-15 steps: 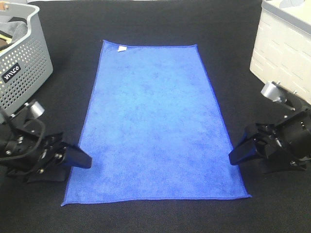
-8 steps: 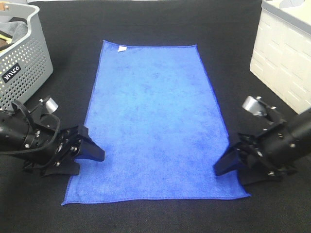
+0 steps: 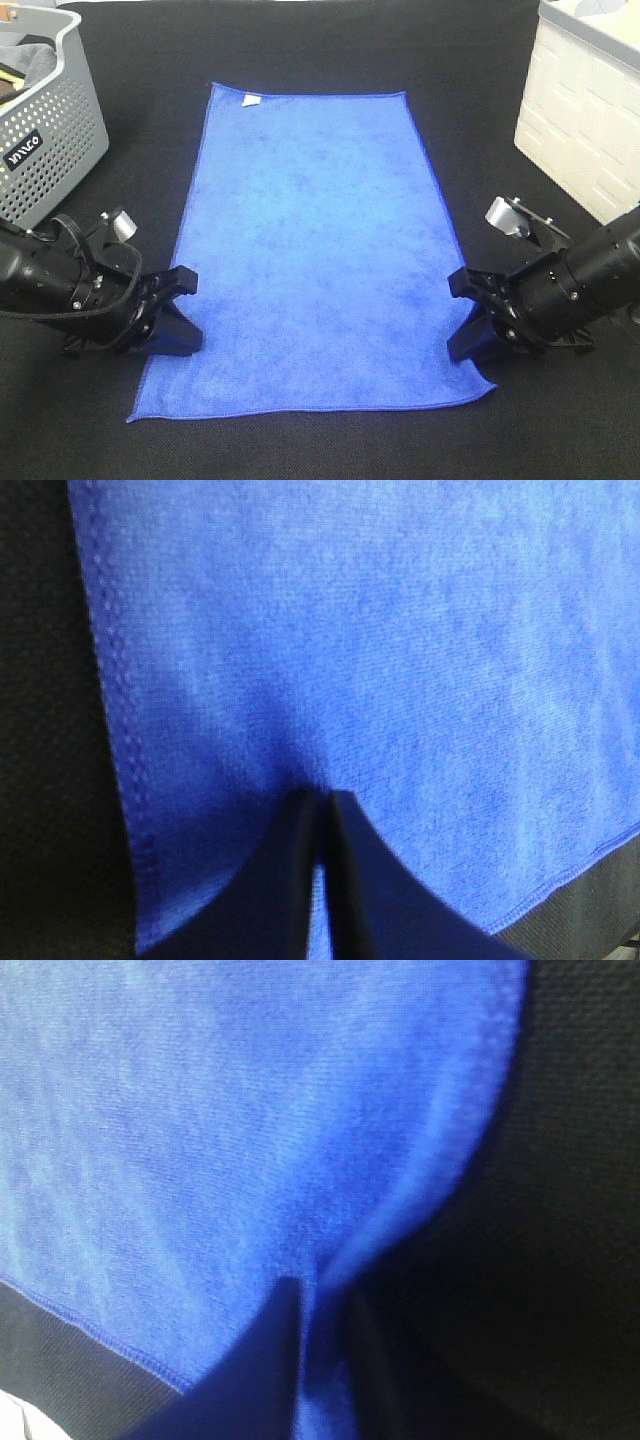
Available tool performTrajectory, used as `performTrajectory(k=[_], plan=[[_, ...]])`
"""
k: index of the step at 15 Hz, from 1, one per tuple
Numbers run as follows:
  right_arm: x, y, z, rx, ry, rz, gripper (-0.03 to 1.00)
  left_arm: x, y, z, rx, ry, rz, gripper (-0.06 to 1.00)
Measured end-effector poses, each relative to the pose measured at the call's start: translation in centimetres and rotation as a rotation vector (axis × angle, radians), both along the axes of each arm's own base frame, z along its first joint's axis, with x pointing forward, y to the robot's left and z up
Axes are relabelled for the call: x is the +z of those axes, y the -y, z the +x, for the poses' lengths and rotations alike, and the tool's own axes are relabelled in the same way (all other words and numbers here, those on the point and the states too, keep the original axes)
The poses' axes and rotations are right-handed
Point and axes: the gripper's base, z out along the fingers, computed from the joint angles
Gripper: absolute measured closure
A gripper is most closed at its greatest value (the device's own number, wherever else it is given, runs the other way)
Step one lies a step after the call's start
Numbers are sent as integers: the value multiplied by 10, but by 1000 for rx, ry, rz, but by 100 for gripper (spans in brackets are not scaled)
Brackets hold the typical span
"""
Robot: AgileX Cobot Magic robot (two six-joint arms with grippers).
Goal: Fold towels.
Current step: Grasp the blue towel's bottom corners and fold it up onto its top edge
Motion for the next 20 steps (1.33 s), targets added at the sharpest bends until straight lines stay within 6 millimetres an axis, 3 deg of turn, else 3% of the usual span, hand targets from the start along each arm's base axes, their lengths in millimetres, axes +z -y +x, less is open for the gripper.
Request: performTrajectory(k=[1,2,5,7,13,17,20], plan=[[0,0,0,-4,0,-2,95,0,0,0,-2,0,1,94],[0,0,0,-5,-1,-2,97,0,0,0,-4,1,1,94],[8,-1,0,-14,6,21,97,18,0,-1,-47,44,4,94],[24,-3,-1,-9,45,48,97,31,-2,-5,-64,43,24,94],[44,-4,-8,28,50,64,97,36,1,-15,-141,-30,-11,94],[63,0,-28,55,44,29,97,43,4,-24,-214,-82,-50,94],[62,4,-56,46,15,23,97,64,-1,-29,-218,-50,-3,94]])
